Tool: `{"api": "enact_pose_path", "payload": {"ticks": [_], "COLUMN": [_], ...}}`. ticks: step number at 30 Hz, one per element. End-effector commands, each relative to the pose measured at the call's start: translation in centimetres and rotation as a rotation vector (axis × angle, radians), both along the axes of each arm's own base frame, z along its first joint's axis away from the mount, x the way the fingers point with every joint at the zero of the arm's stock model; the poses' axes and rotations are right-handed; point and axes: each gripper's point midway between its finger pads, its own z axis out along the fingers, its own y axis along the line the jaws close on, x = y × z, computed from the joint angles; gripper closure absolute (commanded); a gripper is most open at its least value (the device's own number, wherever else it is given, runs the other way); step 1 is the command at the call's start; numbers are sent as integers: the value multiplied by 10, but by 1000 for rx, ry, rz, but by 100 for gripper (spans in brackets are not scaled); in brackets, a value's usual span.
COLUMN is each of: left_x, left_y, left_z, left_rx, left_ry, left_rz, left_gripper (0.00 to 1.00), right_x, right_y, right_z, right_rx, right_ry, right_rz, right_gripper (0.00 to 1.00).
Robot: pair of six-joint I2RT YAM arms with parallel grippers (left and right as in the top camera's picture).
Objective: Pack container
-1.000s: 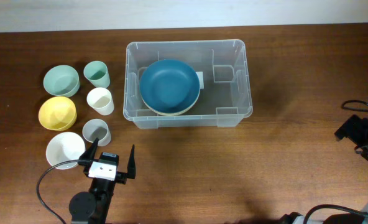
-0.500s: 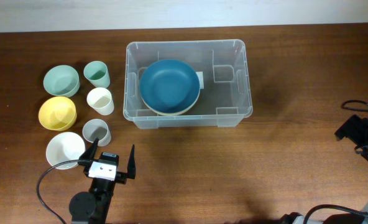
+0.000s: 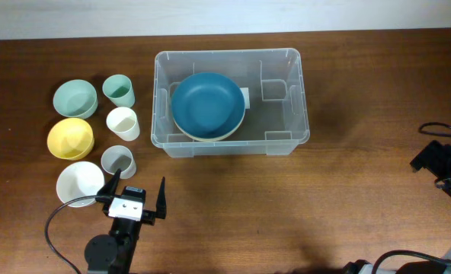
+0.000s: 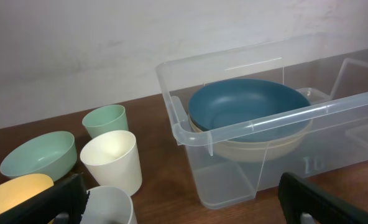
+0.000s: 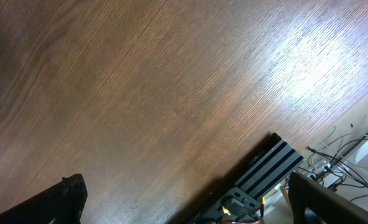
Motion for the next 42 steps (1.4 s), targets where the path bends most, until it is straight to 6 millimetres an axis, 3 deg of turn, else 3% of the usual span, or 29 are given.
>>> {"api": "enact_pose_path", "payload": {"ticks": [1, 6, 12, 17, 22, 27, 29, 31, 34, 36, 38, 42], "left_x": [-1, 0, -5, 1, 24, 68, 85, 101, 118, 131, 139, 147], "left_y": [-1, -1, 0, 26, 40, 49, 40, 17, 1, 5, 11, 52], "left_z": [3, 14, 58, 97, 135, 155, 158, 152, 124, 101, 91, 93], "left_rx": [15, 12, 62, 112, 123, 134, 126, 98, 63, 60, 58, -6], "left_ry": [-17, -59, -163, -158, -77, 86, 167, 248, 367, 432, 460, 537], "left_rz": [-10, -12, -5, 143, 203, 211, 139, -7, -110, -99, -62, 187], "left_gripper": [0, 0, 0, 0, 0, 0, 0, 0, 0, 0, 0, 0], "right_x": [-1, -1, -1, -1, -1, -1, -1, -1, -1, -1, -1, -1], "right_y": [0, 0, 0, 0, 0, 0, 0, 0, 0, 0, 0, 0], "right_z": [-4, -4, -4, -4, -4, -4, -4, -4, -4, -4, -4, -4], "right_rx": [12, 12, 12, 12, 12, 12, 12, 12, 12, 12, 12, 12], "right_ry": [6, 7, 7, 7, 7, 7, 7, 7, 7, 7, 7, 7], "right_rz": [-3, -3, -3, -3, -3, -3, -3, -3, -3, -3, -3, -3], "right_gripper": [1, 1, 1, 1, 1, 1, 1, 1, 1, 1, 1, 1]}}
